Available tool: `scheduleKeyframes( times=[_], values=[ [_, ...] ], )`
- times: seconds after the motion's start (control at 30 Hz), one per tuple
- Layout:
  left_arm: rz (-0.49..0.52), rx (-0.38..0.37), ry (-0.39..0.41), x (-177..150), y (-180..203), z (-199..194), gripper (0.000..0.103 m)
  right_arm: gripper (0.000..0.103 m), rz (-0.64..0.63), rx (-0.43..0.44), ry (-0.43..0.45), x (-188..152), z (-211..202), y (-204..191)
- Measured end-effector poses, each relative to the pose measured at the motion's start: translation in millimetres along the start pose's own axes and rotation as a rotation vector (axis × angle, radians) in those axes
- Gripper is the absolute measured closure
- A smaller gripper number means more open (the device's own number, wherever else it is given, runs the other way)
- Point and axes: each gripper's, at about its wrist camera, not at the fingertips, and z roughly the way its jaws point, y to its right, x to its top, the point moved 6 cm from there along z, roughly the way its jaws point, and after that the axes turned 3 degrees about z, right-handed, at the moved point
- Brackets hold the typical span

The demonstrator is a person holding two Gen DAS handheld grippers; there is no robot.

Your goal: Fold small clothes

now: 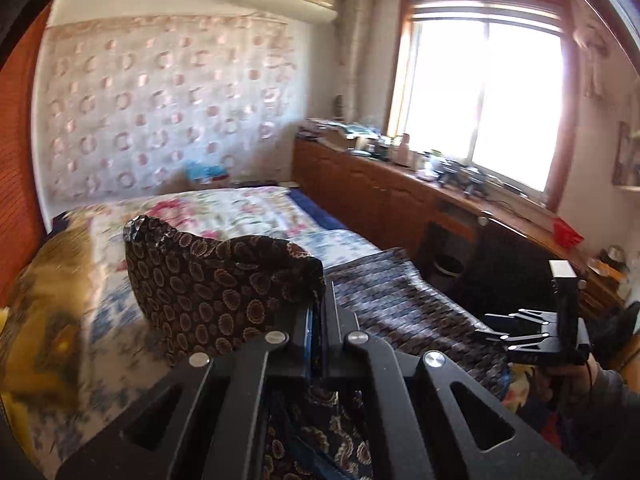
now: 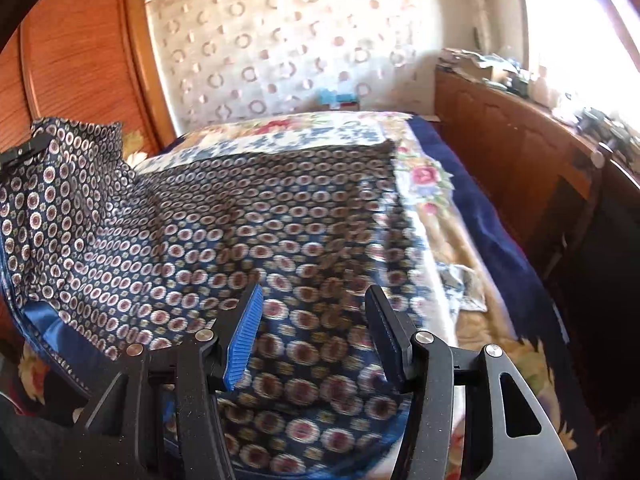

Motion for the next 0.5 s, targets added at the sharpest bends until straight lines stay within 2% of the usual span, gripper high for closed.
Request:
scheduleKeyframes(
  times=[0.27,0.37,0.5],
  values=[
    [0.118,-0.099,-0.02,34.8,69.7,35.1,0.103,0.049,0.025,-0.027,0.021,1.9,-16.1,23.2],
    [0.129,-0.121,-0.035,37.8,86.5,40.6,0.103,0.049,0.037,-0.024,0.024,1.6,-21.0,26.4],
    [0.15,-0.183,-0.119,28.6,100.6,50.2,0.099,0.049,0.032,-0.022,0.019,1.9,-21.4,24.9]
  ],
)
